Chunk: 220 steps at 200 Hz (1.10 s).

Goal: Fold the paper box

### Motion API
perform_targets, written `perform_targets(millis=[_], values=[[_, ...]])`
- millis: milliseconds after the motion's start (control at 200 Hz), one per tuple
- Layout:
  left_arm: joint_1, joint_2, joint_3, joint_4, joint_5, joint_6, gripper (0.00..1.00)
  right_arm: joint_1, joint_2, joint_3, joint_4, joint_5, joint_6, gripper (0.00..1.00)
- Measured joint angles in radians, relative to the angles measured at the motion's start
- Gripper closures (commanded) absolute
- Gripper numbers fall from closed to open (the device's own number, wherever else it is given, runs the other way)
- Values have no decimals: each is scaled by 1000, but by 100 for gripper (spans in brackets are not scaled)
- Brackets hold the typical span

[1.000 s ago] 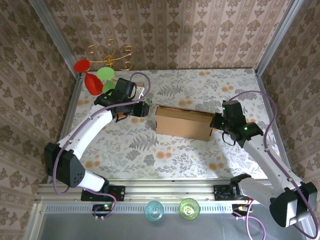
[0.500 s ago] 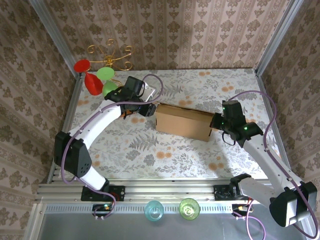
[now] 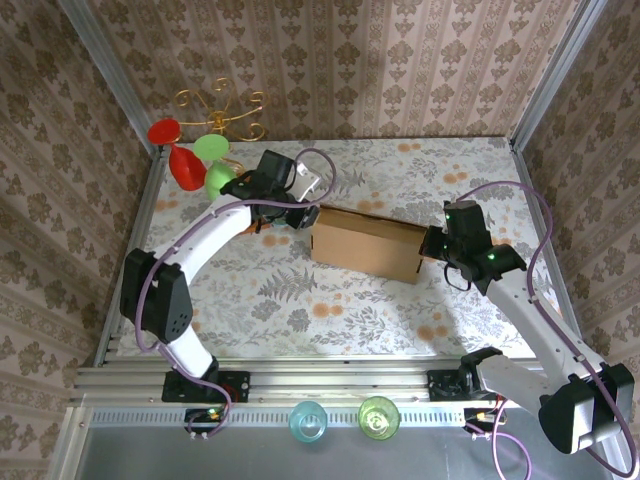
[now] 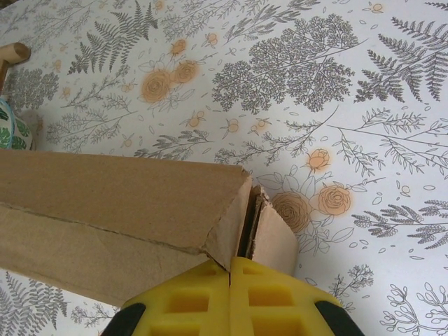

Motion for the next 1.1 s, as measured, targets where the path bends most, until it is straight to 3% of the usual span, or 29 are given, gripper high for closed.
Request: perform_targets(millis=[255,400,500,635,1100], values=[[3,11,55,-9,31,-5,93,0,0,0,0,-3,0,100],[5,30,85,-38,42,-13,96,0,0,0,0,-4,0,100],[5,35,98,-57,45,-15,95,0,2,0,0,-4,0,100],[5,35,108,-83,45,-15,80,0,2,0,0,-6,0,100],[2,68,116,-94,43,-15,76,0,2,0,0,-7,-3,100]])
